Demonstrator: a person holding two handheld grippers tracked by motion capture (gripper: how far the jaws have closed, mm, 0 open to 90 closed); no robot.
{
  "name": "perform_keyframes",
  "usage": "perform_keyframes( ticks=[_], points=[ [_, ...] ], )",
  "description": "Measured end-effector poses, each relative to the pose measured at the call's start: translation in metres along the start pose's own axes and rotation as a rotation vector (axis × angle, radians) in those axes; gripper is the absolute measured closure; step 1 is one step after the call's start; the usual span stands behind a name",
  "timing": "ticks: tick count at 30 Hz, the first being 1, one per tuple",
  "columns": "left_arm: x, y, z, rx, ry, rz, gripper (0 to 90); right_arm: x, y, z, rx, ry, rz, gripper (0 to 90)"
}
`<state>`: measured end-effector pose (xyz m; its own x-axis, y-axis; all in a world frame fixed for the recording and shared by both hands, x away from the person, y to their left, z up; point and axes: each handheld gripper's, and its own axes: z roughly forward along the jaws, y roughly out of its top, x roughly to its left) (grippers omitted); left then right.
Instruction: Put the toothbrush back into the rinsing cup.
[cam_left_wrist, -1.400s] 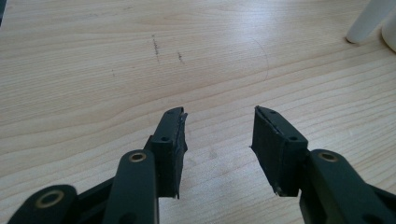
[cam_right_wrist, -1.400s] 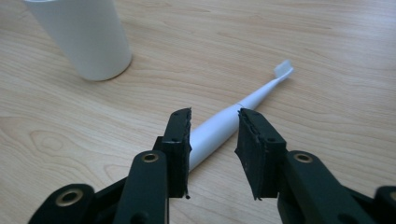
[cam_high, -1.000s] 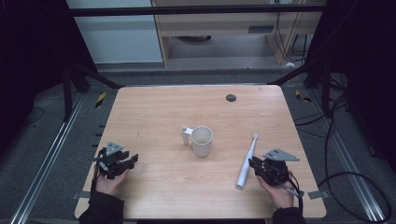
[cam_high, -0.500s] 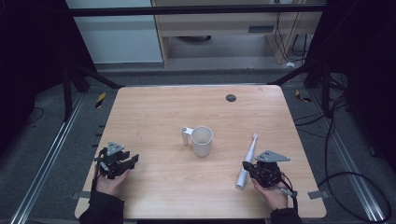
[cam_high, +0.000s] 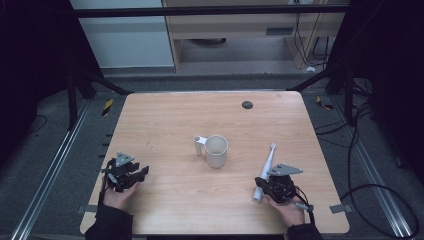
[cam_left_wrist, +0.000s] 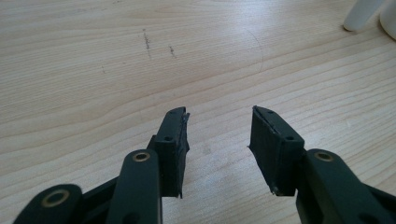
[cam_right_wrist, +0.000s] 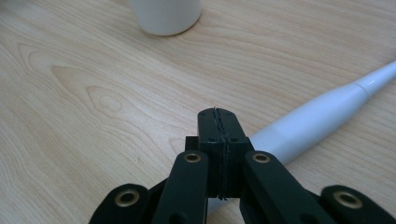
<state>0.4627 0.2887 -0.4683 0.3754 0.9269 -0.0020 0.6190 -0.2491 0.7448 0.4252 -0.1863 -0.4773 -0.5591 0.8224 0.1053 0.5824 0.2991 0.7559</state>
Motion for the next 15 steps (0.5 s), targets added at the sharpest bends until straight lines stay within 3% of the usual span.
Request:
perform_keyframes(
  ticks=[15],
  points=[
    [-0.0002,-0.0001,0.0005,0.009,-0.002,0.006,55.2,0.0021,-0.0020,0.0048,0.039,0.009,-0.019,89.9]
  ],
)
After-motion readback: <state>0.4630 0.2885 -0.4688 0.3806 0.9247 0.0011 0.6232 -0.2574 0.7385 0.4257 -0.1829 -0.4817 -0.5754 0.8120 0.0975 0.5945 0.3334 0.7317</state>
